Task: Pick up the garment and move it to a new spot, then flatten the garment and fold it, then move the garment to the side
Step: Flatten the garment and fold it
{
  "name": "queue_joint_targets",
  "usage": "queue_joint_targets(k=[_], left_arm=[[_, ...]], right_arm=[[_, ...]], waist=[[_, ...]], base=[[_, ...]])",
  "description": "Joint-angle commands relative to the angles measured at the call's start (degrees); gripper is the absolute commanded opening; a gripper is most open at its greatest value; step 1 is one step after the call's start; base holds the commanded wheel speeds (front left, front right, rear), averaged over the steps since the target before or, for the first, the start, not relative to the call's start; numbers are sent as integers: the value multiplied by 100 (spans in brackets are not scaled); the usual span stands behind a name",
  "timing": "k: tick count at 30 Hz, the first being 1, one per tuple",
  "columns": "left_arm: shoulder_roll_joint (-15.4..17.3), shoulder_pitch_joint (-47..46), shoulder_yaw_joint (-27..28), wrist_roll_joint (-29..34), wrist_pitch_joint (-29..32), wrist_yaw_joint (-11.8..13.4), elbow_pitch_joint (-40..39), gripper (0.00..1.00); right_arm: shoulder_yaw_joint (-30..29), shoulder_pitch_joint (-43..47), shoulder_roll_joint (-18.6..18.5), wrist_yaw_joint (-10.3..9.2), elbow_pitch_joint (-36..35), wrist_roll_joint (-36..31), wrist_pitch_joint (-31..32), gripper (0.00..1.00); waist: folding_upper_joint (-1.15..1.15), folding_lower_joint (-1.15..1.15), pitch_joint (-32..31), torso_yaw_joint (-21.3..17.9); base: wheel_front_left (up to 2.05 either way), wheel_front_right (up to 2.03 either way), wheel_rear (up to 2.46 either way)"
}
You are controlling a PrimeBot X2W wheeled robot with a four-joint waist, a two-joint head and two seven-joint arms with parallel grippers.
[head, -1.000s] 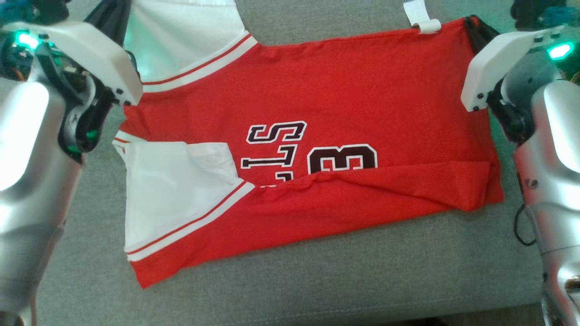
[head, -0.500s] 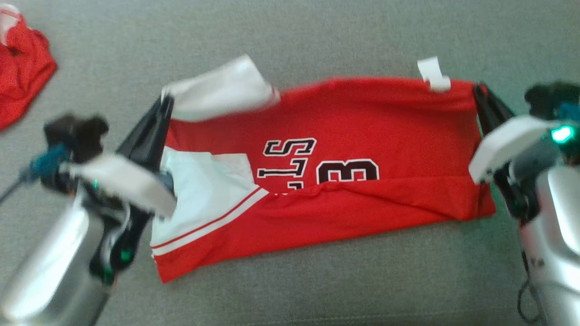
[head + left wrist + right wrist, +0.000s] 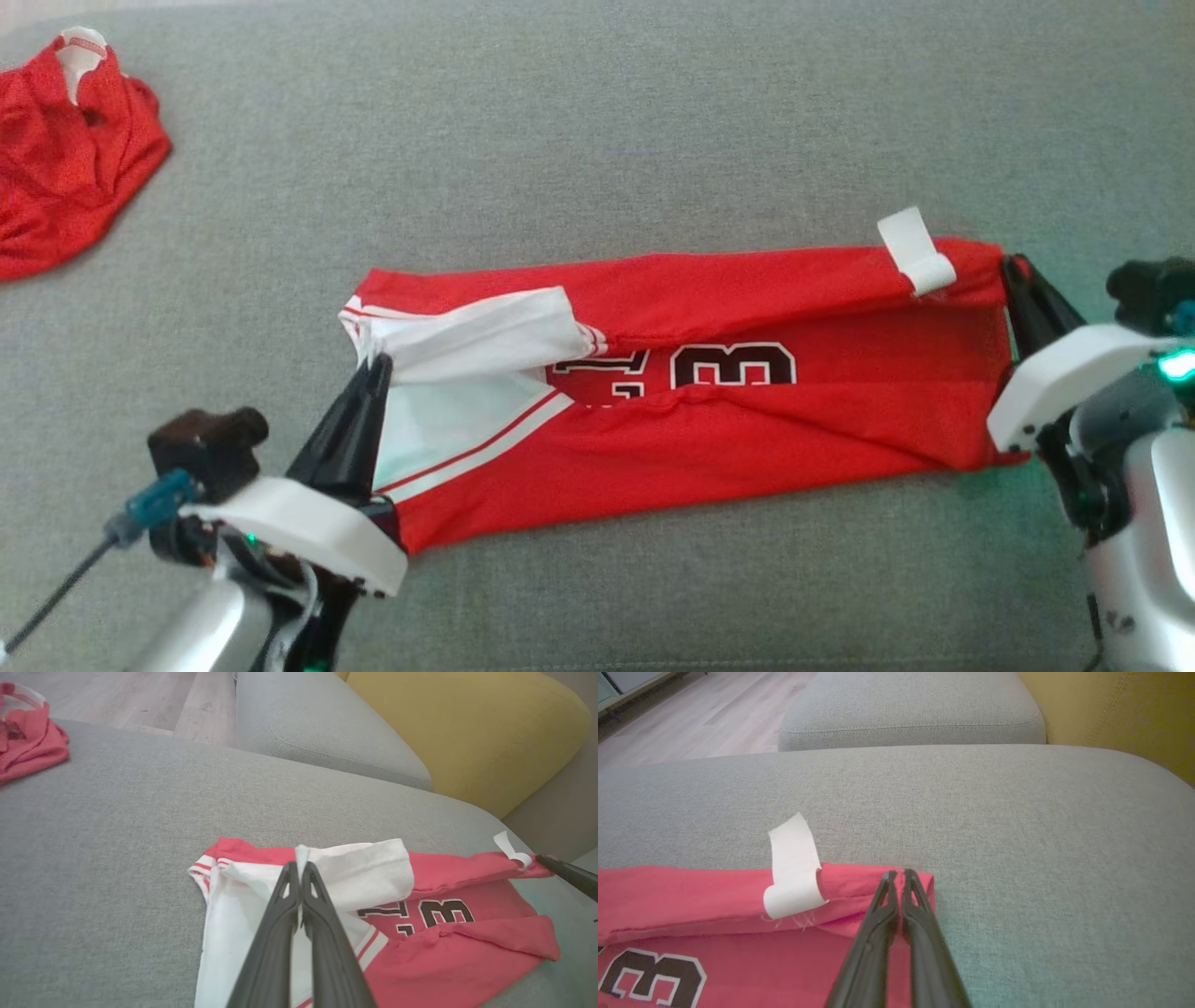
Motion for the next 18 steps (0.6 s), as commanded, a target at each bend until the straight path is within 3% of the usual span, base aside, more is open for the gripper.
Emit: queue_joint_targets(k=[1,2,3,4,5,6,7,8,18], left_arm=[[78,-95,207,2,-107,12,-91,0],[48,-51,182,8,-152,7,-34,0],[11,-6,163,2,-198,5,29,0],[-16,36,142,7,-247,-4,92,24],[-36,79,115,21,-291,-12,149,47],[-61,131,87,27,-331,-16,197,64],[-86,187,61,29,-370,-20,231,96],[-107,251,39,29,-409,-17,255,100],[-262,700,116,106,-938,217,124,100]], right_arm=[[48,56,-15,39,-256,-21,14,0],[27,100,-7,39,-269,-35,-7,2],[10,151,0,39,-273,-61,-29,45],[3,208,12,39,-277,-88,-50,81],[-30,263,48,39,-289,-92,-88,100],[-61,325,91,39,-302,-88,-122,100],[-95,396,126,39,-320,-91,-152,100],[-153,477,172,39,-351,-94,-185,100],[-797,1338,544,39,-1009,-259,-408,100]], waist=[[0,0,-8,1],[0,0,-19,1],[0,0,-36,0],[0,0,-58,-3],[0,0,-81,-7],[0,0,-109,-13],[0,0,-138,-19],[0,0,-171,-23],[0,0,-455,-25]], base=[[0,0,0],[0,0,0],[0,0,0],[0,0,0],[0,0,0],[0,0,0],[0,0,0],[0,0,0],[0,0,0]])
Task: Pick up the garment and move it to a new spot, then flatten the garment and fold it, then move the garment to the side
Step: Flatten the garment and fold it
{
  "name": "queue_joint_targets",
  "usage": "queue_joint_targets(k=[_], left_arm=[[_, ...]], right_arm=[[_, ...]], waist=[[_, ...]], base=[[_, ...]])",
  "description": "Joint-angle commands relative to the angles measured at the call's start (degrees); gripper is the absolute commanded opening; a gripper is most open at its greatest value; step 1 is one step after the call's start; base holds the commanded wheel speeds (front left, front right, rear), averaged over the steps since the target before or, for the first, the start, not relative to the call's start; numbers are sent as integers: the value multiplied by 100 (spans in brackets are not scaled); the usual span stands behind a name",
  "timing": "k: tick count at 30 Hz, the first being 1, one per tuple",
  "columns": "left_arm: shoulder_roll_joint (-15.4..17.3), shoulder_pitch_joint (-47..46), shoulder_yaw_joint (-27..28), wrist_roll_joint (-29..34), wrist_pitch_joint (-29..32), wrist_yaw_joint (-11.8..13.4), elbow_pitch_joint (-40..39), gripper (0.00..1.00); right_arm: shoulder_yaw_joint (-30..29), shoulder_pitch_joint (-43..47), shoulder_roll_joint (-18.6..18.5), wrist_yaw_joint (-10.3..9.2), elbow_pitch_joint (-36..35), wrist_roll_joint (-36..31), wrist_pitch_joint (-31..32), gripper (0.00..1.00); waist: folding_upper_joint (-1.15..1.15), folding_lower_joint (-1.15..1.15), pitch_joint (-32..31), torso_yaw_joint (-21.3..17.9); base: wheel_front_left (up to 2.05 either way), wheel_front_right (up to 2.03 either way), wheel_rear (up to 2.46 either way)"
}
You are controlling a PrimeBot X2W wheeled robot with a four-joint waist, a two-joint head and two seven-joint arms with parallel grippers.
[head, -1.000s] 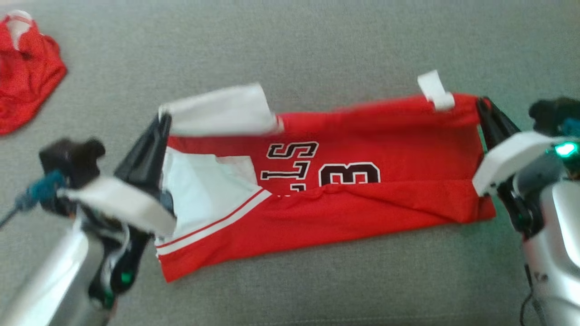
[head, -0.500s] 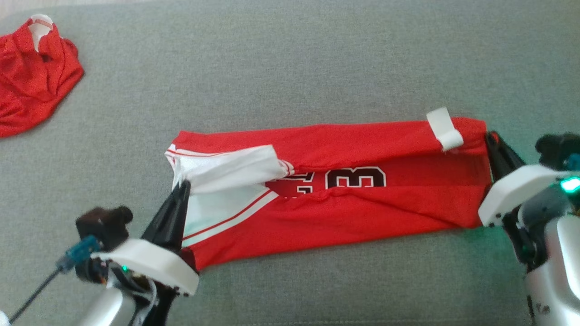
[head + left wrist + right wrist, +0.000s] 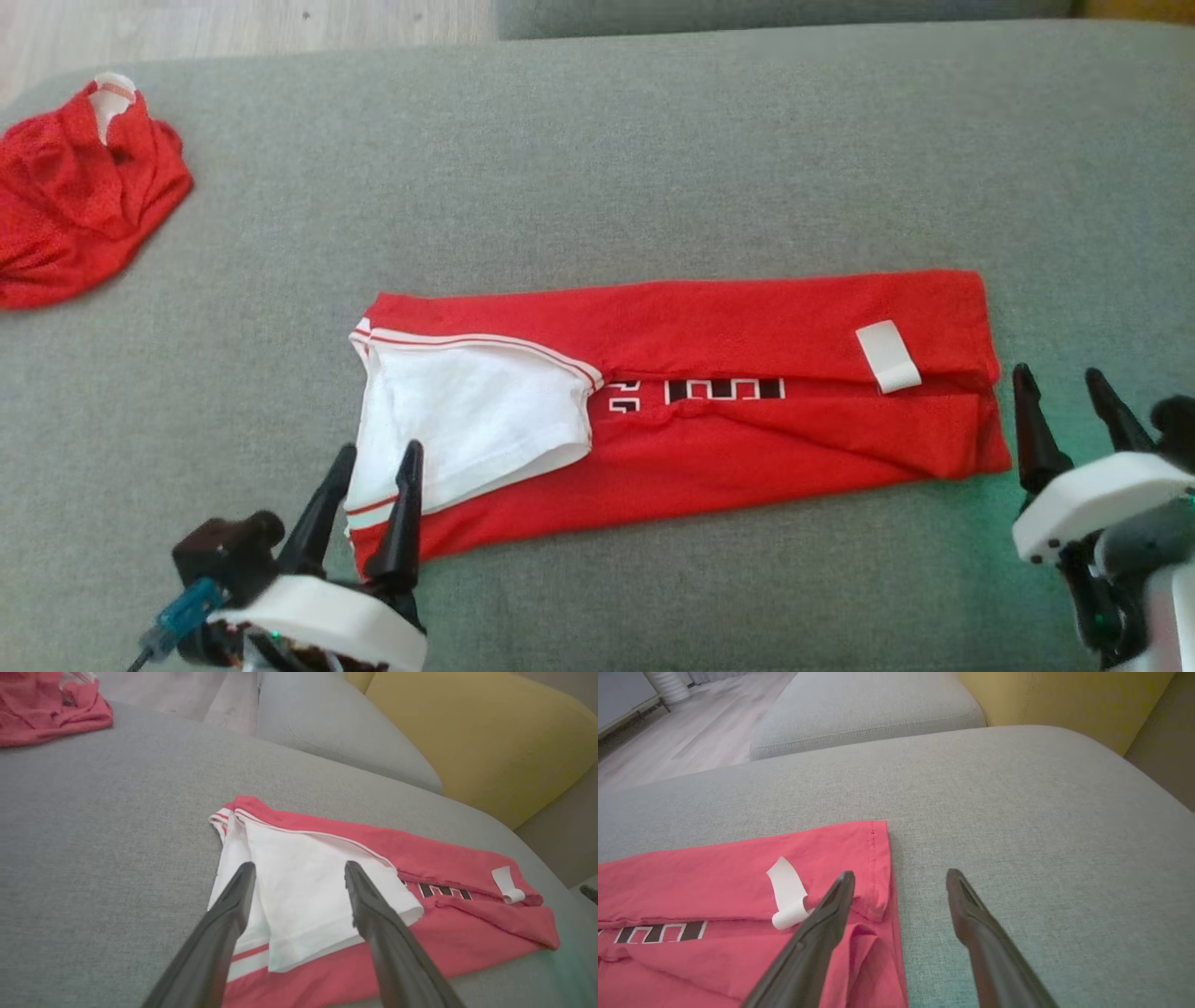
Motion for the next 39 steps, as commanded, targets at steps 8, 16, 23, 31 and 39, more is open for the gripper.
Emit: queue_joint_targets(k=[8,16,23,31,39], left_arm=[[-183,-279,324,231,-457,207,-1,100],[-288,-270,471,218,-697,347,154,100],[-218,-142,596,160,-783,388,142,100],[-152,-149,676,144,-807,424,61,100],[-118,-172,670,171,-787,474,31,100]], right_arm=[[-6,2,131,39,-360,-142,-11,100],[-35,-223,142,39,-23,-318,148,100],[-150,-183,88,39,100,-347,162,100],[-223,-486,66,39,552,-474,88,100],[-216,-893,68,39,1580,-708,-315,100]], waist=[[0,1,-183,23],[0,1,-270,266],[0,1,-233,399],[0,1,-126,431],[0,1,-33,531]], base=[[0,0,0],[0,0,0],[0,0,0],[0,0,0],[0,0,0]])
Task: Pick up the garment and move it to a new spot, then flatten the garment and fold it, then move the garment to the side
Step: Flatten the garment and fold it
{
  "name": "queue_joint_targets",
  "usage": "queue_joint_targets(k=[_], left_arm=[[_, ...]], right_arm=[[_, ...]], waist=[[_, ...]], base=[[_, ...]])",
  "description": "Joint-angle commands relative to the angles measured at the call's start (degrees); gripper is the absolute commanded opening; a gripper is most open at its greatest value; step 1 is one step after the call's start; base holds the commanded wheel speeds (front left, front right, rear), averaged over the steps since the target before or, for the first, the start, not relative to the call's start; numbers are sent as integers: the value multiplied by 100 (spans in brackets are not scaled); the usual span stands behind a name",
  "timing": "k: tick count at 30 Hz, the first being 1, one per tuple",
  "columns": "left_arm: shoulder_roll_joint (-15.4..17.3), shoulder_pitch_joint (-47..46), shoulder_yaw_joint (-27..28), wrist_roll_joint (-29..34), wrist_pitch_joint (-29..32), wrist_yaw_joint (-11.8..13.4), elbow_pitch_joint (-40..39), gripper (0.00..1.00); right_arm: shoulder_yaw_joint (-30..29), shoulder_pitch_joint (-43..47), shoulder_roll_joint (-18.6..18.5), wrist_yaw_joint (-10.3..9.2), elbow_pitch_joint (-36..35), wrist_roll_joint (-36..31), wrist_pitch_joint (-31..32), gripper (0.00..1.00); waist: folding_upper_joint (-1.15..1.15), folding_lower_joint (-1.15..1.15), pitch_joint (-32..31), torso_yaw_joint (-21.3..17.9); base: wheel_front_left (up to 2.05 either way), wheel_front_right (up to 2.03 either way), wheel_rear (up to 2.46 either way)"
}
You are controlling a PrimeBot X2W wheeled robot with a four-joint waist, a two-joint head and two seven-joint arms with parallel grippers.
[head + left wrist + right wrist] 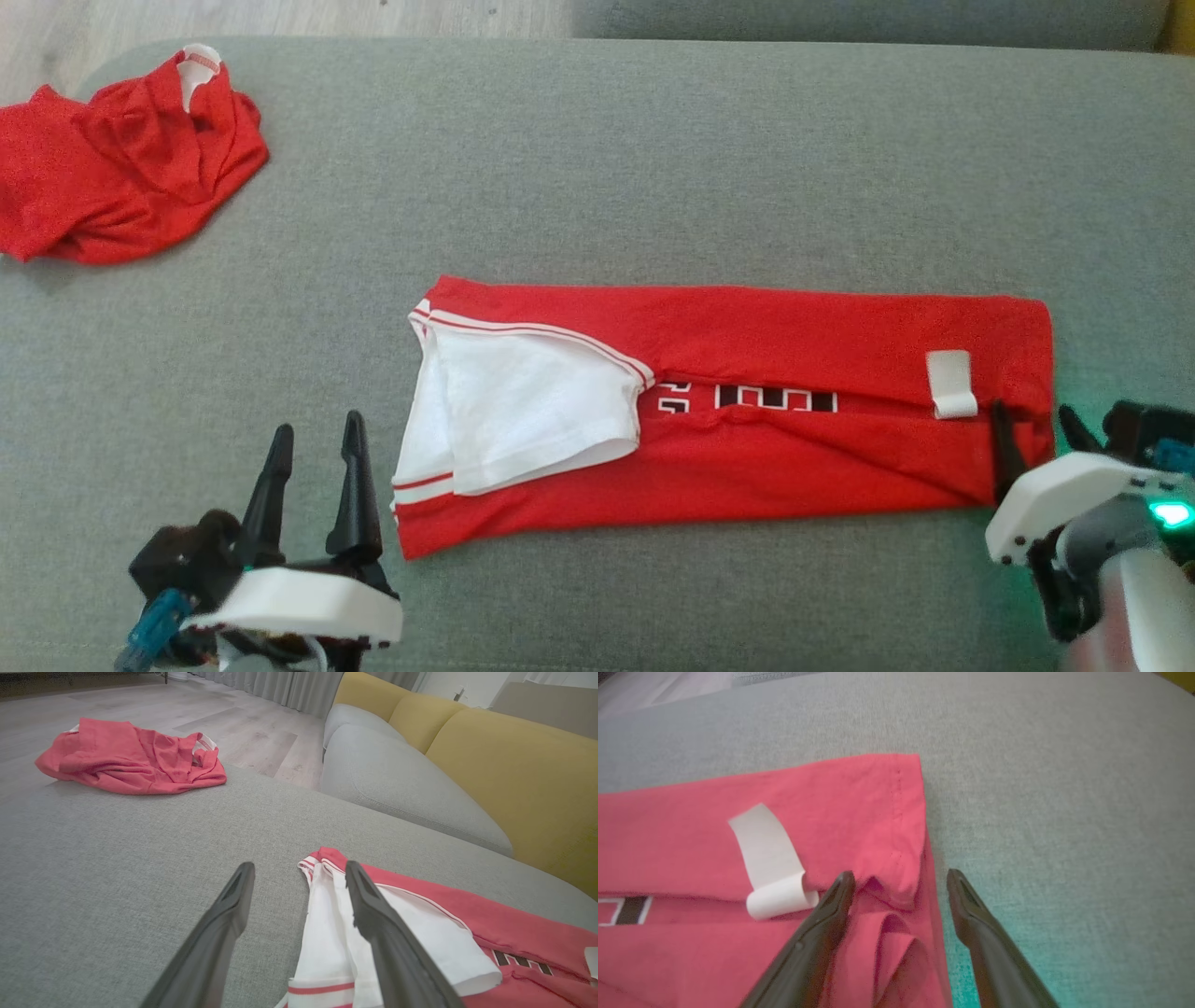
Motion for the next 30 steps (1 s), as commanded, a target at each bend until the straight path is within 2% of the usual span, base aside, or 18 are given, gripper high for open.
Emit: queue_joint_targets(k=[1,7,8,9,10,11,12,21,30], left_arm=[[158,-139,273,8,-64,25,-188,100],[229,-68,338,-19,-78,63,-208,100],[238,-60,343,-20,-77,70,-214,100],[247,-49,349,-23,-76,77,-221,100],[256,-39,355,-25,-74,85,-230,100],[265,-29,360,-26,-72,93,-239,100],[274,-20,362,-27,-69,101,-247,100],[339,39,348,-28,-12,145,-307,100],[305,26,271,-14,18,167,-366,100]], right_arm=[[129,-216,-105,39,-20,-68,-126,100],[332,-331,-58,39,663,-247,-413,100],[377,-331,-52,39,740,-275,-439,97],[409,-328,-45,39,802,-297,-472,63],[423,-323,-37,39,860,-310,-510,45],[429,-322,-29,39,917,-317,-548,12],[422,-327,-21,39,968,-318,-585,0],[168,-586,-39,39,962,-178,-881,0],[-427,-678,-439,39,219,-151,-614,0]], waist=[[0,0,12,19],[0,0,4,41],[0,0,-4,40],[0,0,-14,36],[0,0,-24,30],[0,0,-36,23],[0,0,-49,15],[0,0,-173,-115],[0,0,-215,-164]], base=[[0,0,0],[0,0,0],[0,0,0],[0,0,0],[0,0,0],[0,0,0],[0,0,0],[0,0,0],[0,0,0]])
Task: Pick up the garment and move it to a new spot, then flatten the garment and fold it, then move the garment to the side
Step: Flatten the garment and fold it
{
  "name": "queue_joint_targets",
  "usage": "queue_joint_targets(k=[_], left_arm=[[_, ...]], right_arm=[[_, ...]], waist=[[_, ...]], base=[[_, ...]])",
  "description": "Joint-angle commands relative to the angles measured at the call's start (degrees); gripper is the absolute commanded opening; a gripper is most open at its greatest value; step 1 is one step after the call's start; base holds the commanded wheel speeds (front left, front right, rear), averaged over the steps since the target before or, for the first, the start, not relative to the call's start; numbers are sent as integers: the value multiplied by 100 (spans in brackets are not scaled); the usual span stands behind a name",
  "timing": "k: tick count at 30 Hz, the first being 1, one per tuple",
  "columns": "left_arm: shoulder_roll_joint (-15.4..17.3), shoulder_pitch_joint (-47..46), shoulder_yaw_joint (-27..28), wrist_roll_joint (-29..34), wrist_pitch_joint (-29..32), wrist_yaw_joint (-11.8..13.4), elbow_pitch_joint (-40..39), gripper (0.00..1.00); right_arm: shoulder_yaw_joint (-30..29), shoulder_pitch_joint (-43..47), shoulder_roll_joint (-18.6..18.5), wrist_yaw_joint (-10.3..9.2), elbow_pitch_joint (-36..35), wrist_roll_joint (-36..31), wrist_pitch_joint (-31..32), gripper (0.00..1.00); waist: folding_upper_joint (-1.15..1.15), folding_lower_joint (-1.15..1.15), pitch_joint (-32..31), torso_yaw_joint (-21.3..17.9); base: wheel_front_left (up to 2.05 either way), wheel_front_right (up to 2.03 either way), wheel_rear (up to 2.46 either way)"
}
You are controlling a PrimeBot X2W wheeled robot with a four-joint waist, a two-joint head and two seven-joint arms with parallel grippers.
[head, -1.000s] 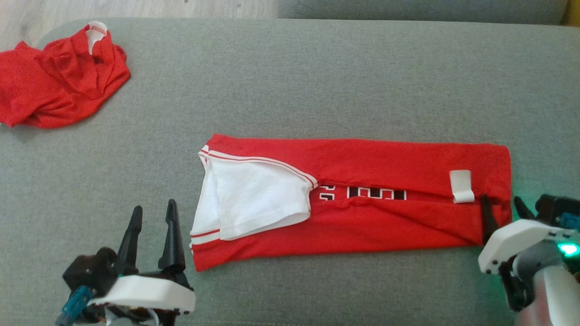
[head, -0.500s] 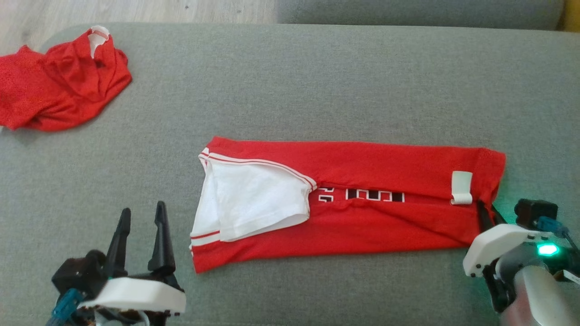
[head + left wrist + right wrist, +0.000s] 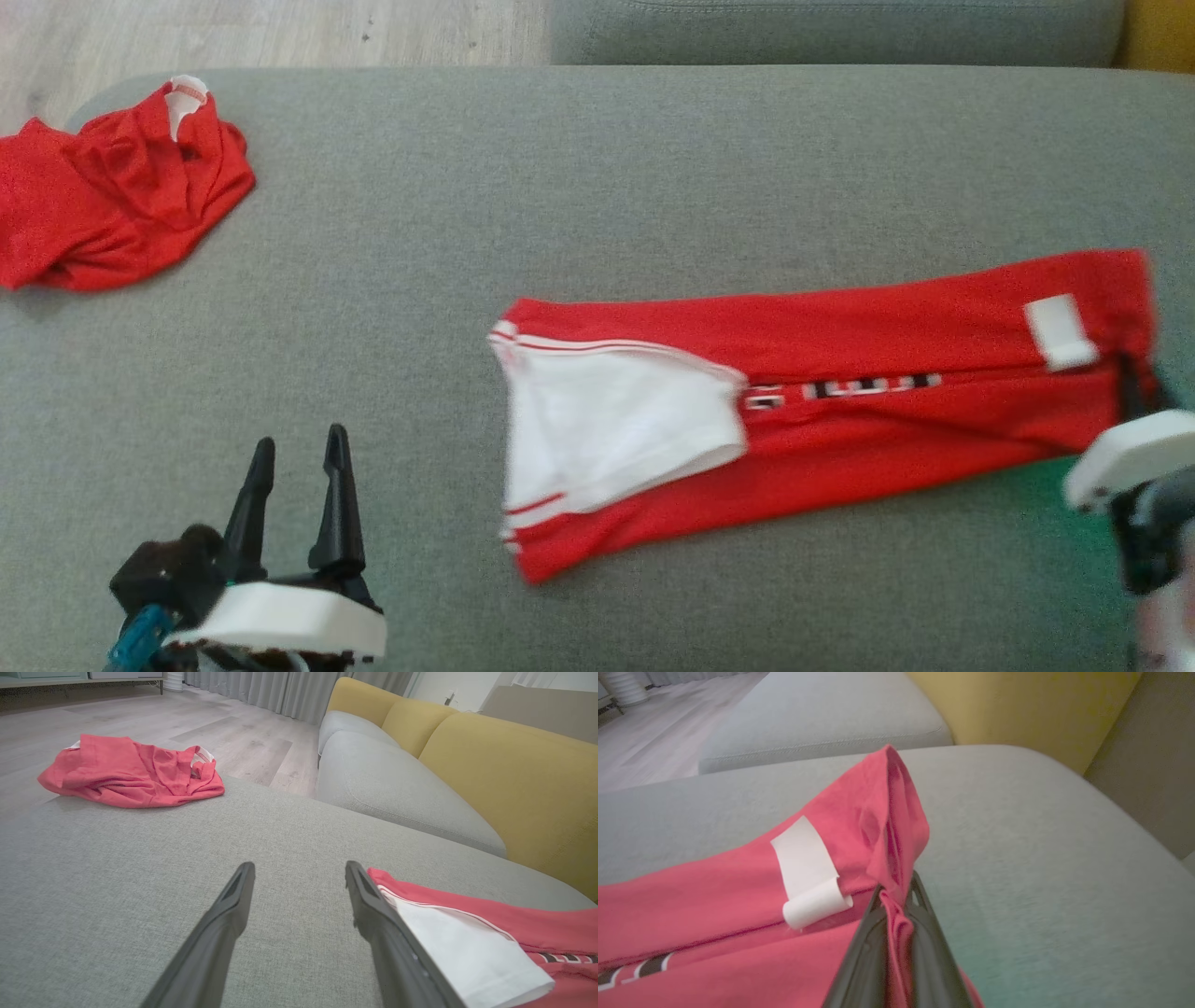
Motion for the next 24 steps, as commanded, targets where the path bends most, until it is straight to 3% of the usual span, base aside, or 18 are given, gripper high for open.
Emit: queue_joint_targets(k=[1,9,19,24], left_arm=[[120,-187,179,-11,2,52,-191,100],[51,-248,79,-6,0,10,-182,100],[26,-390,11,19,26,-19,-147,100],[39,-465,-27,34,54,-54,-156,100]], right_arm=[[48,-198,-154,37,-245,6,17,0],[-77,40,-372,37,-1260,36,597,0],[1081,525,256,37,-2533,706,1104,0],[1841,608,454,37,-2725,1064,1105,0]], waist=[[0,0,-3,1],[0,0,-40,-58],[0,0,-56,-107],[0,0,-63,4]], base=[[0,0,0],[0,0,0],[0,0,0],[0,0,0]])
